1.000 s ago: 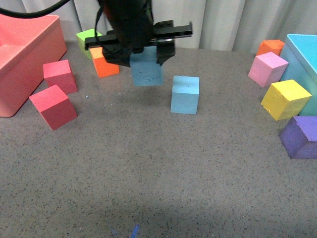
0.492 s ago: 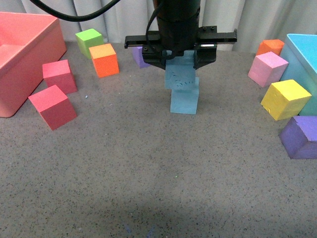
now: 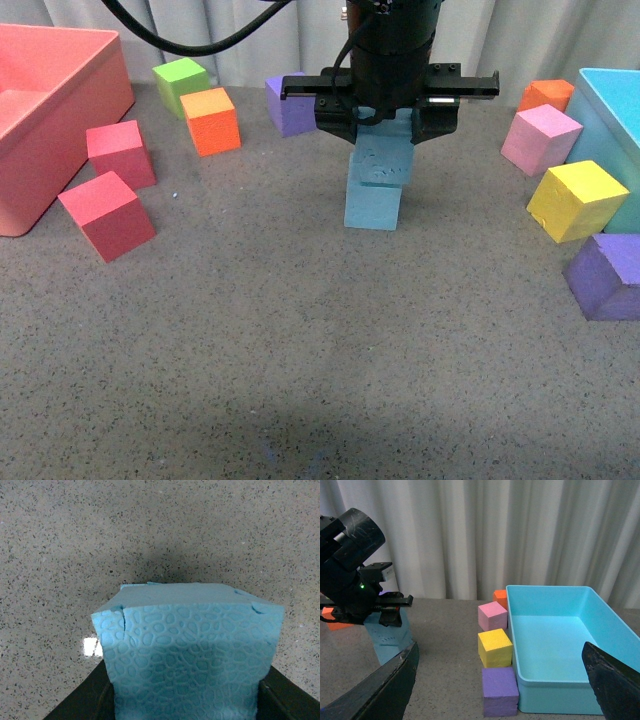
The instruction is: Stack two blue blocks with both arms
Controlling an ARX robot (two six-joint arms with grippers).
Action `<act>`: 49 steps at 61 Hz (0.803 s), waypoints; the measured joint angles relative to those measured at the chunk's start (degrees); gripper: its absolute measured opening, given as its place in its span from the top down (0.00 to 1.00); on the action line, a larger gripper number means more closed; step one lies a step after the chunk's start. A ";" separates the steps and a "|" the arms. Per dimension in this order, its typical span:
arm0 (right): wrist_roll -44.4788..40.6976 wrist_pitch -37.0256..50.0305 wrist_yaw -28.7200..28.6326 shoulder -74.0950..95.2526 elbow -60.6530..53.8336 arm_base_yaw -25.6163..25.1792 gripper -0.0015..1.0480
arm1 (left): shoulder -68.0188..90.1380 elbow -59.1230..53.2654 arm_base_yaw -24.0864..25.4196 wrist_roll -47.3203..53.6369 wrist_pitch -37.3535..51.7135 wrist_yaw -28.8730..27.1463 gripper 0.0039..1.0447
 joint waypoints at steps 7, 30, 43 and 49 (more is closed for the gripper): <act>0.00 0.00 0.00 0.00 0.00 0.00 0.09 | 0.77 0.76 0.00 0.00 -0.63 -0.13 0.55; 0.00 0.00 0.00 0.00 0.00 0.00 0.09 | 1.09 1.68 0.04 0.09 -1.46 0.13 0.17; 0.00 0.00 0.00 0.00 0.00 0.00 0.09 | 0.68 1.81 0.39 0.02 -1.27 0.48 0.07; -0.02 0.00 0.00 0.00 0.00 0.00 0.09 | -1.09 0.59 0.63 -0.17 0.15 0.74 0.06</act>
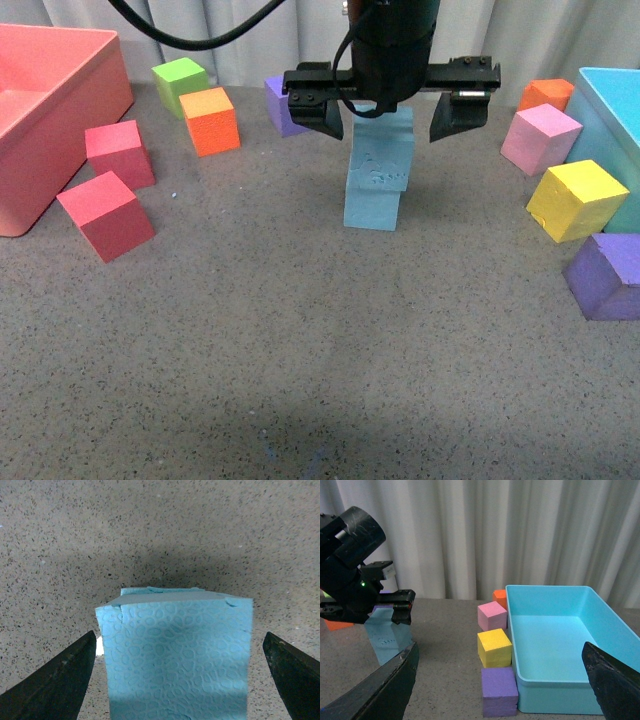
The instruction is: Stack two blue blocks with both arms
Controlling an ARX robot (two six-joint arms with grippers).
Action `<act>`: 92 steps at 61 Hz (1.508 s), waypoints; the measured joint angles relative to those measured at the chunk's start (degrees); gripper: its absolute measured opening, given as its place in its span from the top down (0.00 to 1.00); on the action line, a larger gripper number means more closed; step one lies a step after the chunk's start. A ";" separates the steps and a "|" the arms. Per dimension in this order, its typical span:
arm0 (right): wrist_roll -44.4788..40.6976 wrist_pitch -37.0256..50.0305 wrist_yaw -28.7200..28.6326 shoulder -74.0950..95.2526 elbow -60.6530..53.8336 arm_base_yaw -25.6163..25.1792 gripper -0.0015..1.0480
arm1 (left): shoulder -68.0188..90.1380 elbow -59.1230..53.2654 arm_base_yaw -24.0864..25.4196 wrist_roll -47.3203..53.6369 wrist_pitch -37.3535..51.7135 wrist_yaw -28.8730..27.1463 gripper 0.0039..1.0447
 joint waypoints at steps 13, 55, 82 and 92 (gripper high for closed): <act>0.02 0.00 0.00 0.00 0.00 0.00 0.09 | -9.46 -9.77 1.16 0.28 8.98 0.94 0.06; 0.02 0.00 0.02 0.00 0.00 0.00 0.09 | -52.81 -93.37 17.62 23.74 95.97 -4.07 0.97; 0.02 0.00 0.02 0.00 0.00 0.00 0.09 | -69.77 -110.68 25.09 24.11 96.10 3.23 0.97; 0.02 0.00 0.00 0.00 0.00 0.00 0.09 | -78.49 -113.77 26.99 24.11 90.84 4.66 0.97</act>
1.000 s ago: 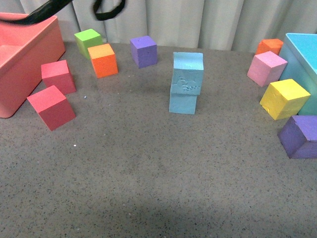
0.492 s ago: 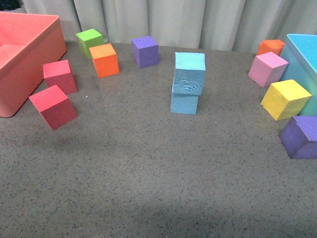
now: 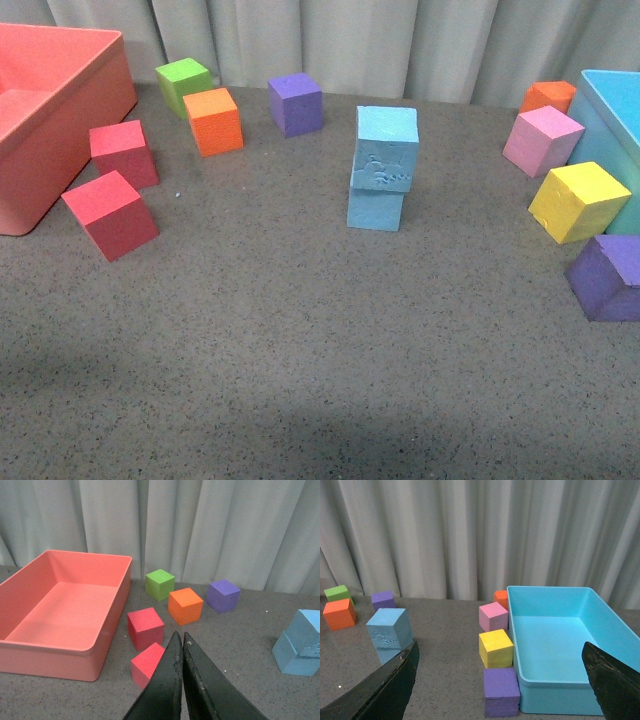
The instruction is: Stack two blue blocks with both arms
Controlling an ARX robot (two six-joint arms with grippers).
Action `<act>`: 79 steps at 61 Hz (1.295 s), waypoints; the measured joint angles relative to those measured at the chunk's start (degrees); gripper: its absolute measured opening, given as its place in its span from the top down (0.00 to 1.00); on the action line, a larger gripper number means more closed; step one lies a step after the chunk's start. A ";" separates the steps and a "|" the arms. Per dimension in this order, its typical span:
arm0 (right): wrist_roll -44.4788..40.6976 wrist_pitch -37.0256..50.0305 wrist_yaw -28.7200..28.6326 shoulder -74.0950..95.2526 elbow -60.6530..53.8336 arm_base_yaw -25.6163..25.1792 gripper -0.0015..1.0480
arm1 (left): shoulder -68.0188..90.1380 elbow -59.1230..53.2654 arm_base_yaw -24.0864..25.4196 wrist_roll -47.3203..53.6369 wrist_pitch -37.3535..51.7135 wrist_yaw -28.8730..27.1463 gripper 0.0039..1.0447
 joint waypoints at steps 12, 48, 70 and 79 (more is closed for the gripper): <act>0.00 0.00 0.02 0.00 0.00 0.00 0.09 | -10.19 -2.38 4.87 0.04 -7.74 4.79 0.97; 0.00 0.00 0.00 0.00 0.00 0.00 0.09 | -41.07 -3.50 5.03 0.04 -35.54 5.09 0.97; 0.00 0.00 0.00 0.00 0.00 0.00 0.09 | -48.26 -3.50 5.03 0.04 -42.66 5.09 0.97; -0.02 0.00 0.00 0.00 0.00 0.00 0.09 | -50.58 -3.50 5.03 0.04 -45.00 5.09 0.97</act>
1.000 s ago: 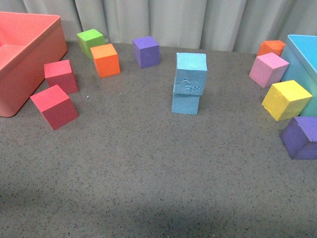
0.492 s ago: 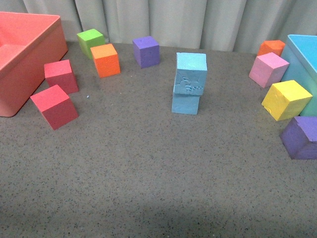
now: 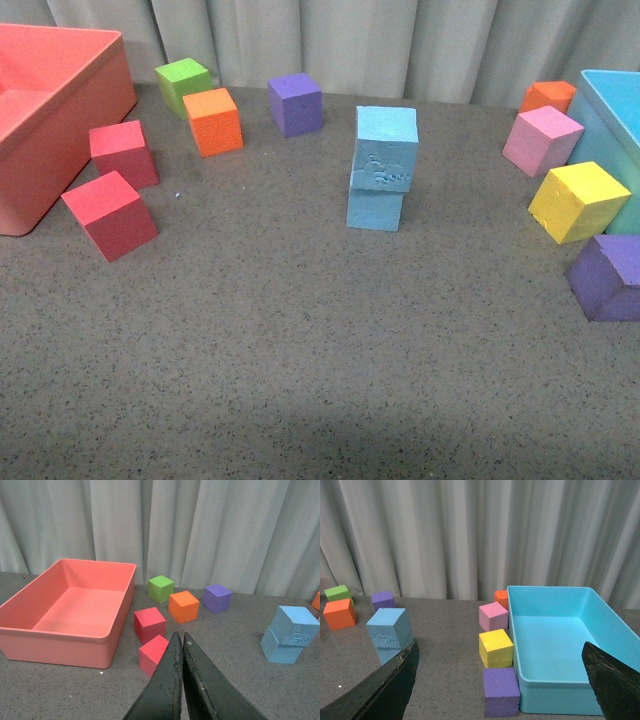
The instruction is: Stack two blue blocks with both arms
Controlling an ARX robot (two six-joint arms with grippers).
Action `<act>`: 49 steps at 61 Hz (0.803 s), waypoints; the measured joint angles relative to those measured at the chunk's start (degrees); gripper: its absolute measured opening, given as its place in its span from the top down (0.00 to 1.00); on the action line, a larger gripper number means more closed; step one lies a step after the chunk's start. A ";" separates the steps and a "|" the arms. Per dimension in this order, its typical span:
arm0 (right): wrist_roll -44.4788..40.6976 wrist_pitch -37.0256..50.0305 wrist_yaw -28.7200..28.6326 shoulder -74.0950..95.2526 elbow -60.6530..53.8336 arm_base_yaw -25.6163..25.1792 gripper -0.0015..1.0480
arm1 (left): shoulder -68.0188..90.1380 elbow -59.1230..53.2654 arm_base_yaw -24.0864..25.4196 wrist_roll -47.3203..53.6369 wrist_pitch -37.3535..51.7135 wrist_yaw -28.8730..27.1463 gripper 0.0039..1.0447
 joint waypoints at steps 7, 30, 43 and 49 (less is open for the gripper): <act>0.02 0.00 0.00 0.00 0.00 0.00 0.09 | -6.47 0.02 0.00 0.04 -8.37 0.11 0.97; 0.02 0.00 0.00 0.00 0.00 0.00 0.09 | -10.47 0.02 0.00 0.02 -10.82 0.09 0.69; 0.02 0.00 0.00 0.00 0.00 0.00 0.09 | -10.47 0.02 0.00 0.02 -10.82 0.09 0.32; 0.02 0.00 0.00 0.00 0.00 0.00 0.09 | -10.47 0.02 0.00 0.02 -10.82 0.09 0.13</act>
